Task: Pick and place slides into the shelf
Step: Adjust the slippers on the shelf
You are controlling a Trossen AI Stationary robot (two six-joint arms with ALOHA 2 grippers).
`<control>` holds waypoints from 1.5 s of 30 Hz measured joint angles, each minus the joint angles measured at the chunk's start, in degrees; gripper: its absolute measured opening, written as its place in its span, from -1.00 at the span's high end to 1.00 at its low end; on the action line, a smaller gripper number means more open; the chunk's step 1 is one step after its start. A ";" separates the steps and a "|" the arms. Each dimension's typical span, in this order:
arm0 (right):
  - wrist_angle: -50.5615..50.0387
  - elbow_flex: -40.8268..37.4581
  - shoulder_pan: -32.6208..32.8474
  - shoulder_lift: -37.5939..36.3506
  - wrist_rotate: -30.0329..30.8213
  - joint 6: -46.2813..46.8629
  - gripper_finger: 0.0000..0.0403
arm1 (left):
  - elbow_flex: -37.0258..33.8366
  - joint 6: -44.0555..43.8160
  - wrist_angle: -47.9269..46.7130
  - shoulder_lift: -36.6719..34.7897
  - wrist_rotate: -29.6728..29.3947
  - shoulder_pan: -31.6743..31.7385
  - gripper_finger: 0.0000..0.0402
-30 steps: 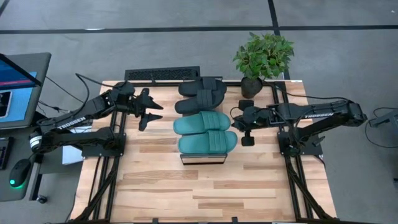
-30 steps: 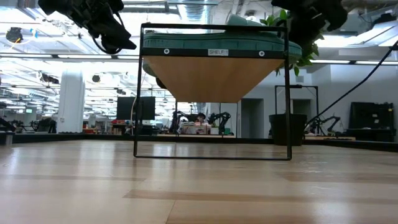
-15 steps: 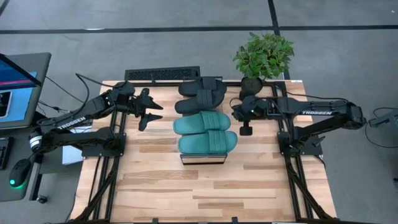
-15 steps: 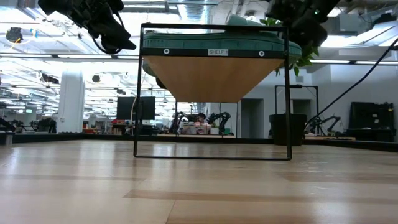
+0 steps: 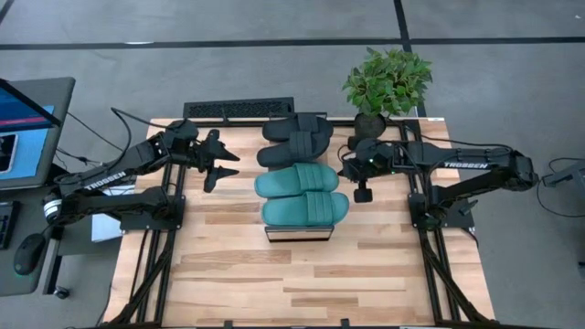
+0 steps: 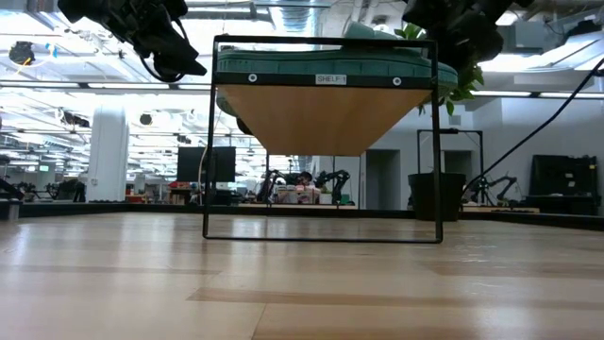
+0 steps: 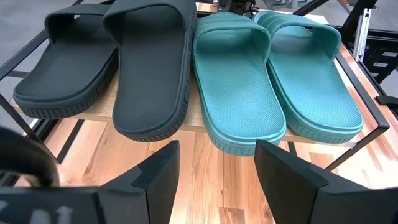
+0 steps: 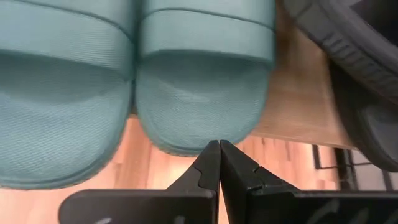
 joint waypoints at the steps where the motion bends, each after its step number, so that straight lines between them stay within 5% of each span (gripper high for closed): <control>1: -0.25 0.00 0.13 0.00 -0.43 0.01 1.00 | 0.00 0.00 0.00 -0.01 0.00 0.02 0.03; 32: 1.19 0.00 -0.80 0.02 0.94 -2.92 1.00 | 0.02 0.02 0.00 0.02 -0.02 0.02 0.03; 45: 1.62 0.09 -1.17 6.16 0.10 -4.04 1.00 | 0.04 0.00 0.02 -0.01 -0.64 0.00 0.03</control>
